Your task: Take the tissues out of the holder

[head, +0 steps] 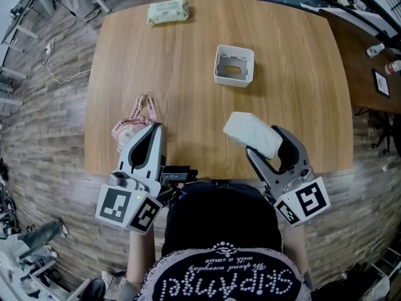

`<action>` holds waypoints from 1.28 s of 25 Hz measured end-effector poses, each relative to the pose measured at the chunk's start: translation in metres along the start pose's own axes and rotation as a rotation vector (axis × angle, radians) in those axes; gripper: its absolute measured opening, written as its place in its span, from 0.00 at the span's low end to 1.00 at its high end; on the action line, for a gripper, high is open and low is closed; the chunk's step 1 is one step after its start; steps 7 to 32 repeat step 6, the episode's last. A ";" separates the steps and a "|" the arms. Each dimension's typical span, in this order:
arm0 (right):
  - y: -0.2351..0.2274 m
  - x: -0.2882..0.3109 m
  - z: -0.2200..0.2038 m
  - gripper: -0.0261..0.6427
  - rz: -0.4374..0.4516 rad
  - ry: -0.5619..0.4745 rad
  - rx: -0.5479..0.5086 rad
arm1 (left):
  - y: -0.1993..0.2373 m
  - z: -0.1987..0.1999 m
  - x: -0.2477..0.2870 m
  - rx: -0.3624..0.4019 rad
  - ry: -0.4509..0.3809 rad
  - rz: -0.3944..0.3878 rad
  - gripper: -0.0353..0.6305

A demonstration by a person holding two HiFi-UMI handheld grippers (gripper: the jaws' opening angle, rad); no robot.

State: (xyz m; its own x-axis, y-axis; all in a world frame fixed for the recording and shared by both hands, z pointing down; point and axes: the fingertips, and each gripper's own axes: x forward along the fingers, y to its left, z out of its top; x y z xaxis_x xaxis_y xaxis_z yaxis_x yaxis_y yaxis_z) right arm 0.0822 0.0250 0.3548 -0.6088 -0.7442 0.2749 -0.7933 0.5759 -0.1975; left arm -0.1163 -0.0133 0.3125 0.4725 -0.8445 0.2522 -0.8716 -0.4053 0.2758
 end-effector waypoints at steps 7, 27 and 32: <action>-0.001 0.000 0.001 0.50 -0.009 -0.001 0.001 | -0.001 0.003 -0.001 0.003 -0.005 0.000 0.06; -0.001 0.000 0.001 0.50 -0.009 -0.001 0.001 | -0.001 0.003 -0.001 0.003 -0.005 0.000 0.06; -0.001 0.000 0.001 0.50 -0.009 -0.001 0.001 | -0.001 0.003 -0.001 0.003 -0.005 0.000 0.06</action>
